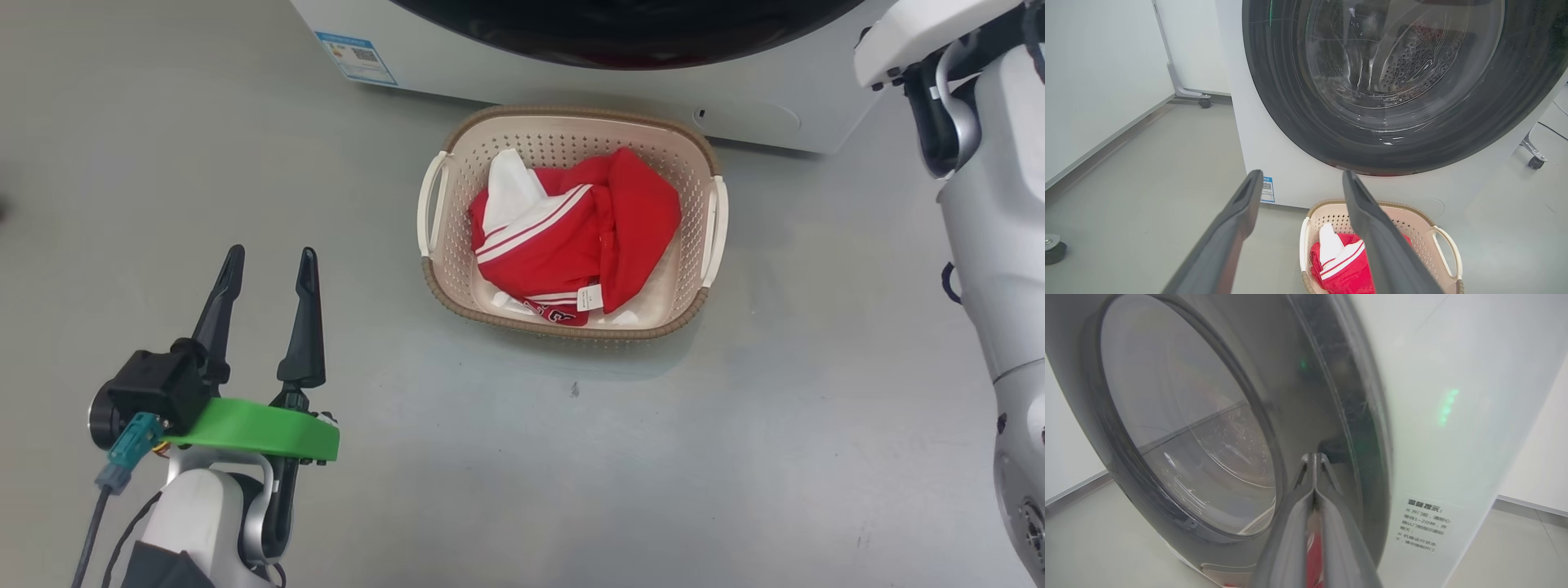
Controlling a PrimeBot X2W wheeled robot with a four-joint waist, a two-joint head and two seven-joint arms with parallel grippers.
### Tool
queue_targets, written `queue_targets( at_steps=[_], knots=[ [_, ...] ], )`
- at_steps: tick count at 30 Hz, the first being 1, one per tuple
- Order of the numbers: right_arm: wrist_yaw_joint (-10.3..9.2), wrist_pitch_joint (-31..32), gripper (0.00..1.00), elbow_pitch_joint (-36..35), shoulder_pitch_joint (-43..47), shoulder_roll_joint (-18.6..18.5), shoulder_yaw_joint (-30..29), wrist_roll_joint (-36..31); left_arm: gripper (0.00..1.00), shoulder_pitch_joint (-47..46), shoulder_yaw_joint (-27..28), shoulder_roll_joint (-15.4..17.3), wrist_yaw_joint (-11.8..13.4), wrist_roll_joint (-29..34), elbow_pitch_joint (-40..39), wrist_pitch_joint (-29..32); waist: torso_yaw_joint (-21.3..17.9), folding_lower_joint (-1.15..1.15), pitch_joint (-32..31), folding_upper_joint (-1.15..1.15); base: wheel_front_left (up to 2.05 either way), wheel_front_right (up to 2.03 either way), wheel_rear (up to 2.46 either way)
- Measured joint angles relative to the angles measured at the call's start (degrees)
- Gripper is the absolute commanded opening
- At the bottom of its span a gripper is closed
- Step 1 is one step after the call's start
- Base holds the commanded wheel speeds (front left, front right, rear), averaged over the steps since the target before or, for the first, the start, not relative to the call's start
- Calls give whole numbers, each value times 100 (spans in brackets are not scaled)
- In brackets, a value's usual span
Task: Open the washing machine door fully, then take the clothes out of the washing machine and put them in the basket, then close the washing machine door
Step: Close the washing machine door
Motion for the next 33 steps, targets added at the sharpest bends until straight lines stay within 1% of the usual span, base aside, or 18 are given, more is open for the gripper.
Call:
queue_targets(
  at_steps=[4,10,11,12,13,14,19,24,33],
  knots=[
    [46,-21,0,-3,85,164,46,32,100,-13,30,-1,0,1,57,-3,-89,0,-73,0,0,0,0],
    [97,-52,0,-1,597,365,136,53,100,-13,68,1,0,20,133,-44,-261,0,-227,0,0,0,0],
    [97,-52,38,-22,690,381,130,76,100,-13,81,3,0,30,146,-45,-293,0,-257,0,0,0,0],
    [97,-52,61,-73,773,392,114,86,100,-13,98,9,0,34,156,-45,-329,0,-287,0,0,0,0],
    [97,-52,95,-133,837,410,83,107,100,-13,119,12,0,35,160,-45,-366,0,-315,0,0,0,0],
    [97,-52,100,-215,893,425,68,130,100,-13,145,13,1,35,160,-45,-405,0,-342,0,0,0,0],
    [97,-53,100,-614,1191,535,-21,138,100,-8,221,45,4,35,175,-49,-622,0,-467,0,0,0,0],
    [89,-53,100,-910,1770,575,-133,250,100,-3,243,69,5,36,234,-51,-840,0,-599,0,0,0,0],
    [86,-53,100,-1355,2735,664,-194,279,100,101,218,87,5,46,393,-51,-1072,0,-985,0,0,0,0]
  ],
)
